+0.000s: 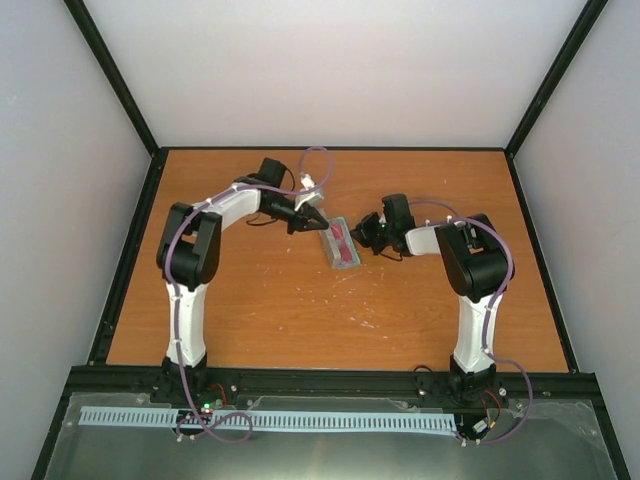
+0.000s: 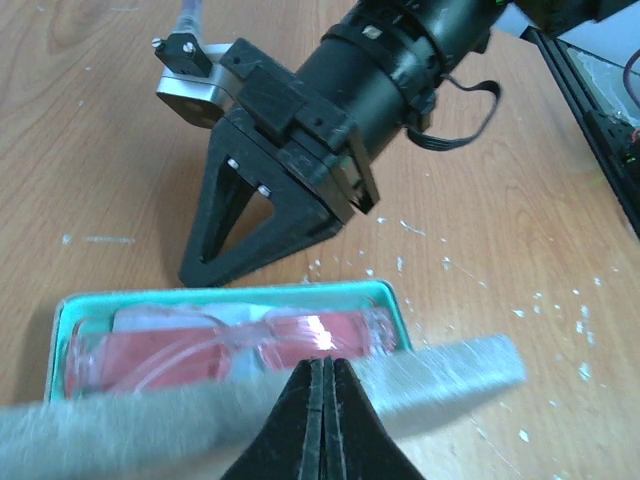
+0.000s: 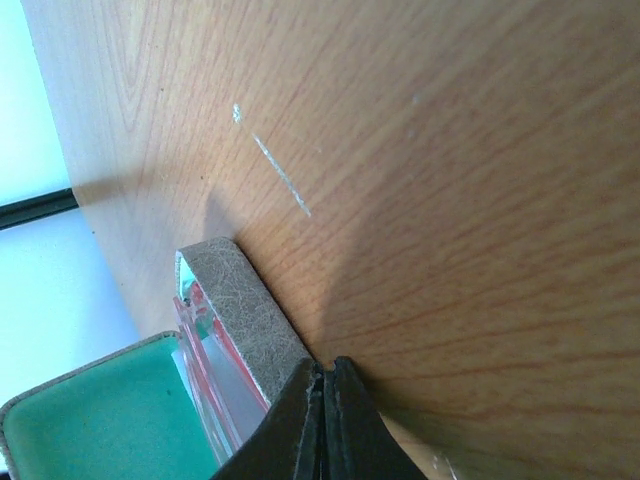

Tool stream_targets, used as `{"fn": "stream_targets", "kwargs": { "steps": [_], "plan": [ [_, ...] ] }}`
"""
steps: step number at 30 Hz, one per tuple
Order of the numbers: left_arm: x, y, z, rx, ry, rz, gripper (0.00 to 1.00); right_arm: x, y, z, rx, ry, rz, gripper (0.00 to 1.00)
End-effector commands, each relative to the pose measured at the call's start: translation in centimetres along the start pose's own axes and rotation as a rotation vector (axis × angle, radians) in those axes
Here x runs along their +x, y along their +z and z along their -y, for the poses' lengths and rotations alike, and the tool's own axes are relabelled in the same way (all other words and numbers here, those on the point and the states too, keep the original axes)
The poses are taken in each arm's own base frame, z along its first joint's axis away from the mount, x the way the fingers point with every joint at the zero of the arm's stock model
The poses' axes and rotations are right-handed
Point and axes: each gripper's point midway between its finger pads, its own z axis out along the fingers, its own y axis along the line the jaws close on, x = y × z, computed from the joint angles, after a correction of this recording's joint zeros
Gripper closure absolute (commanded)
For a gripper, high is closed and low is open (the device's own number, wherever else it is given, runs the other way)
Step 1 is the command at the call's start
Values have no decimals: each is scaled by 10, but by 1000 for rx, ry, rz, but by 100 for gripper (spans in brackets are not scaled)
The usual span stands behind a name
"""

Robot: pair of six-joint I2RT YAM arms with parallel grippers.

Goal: Organize the sunglasses
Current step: Close the sunglasses case at the center of the board.

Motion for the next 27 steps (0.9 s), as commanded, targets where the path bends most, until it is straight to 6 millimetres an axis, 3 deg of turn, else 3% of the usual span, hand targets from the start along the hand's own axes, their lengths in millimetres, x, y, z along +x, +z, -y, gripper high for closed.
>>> {"fn": "stream_targets", "kwargs": {
  "steps": [1,7,11,19,27],
  "plan": [
    [-28,-48,18,-77,90,56,99,3,9,15,48,18,-35,97],
    [10,-52,35,-101,79,-14,99,2,10,13,55,5,-38,97],
    [20,-42,27,-94,27,-33,99,3,8,15,64,3,-38,97],
    [21,-17,8,-88,17,-72,99,4,5,14,60,0,-38,97],
    [2,-3,0,-66,29,-42,99,5,5,13,58,-9,-41,97]
  ]
}}
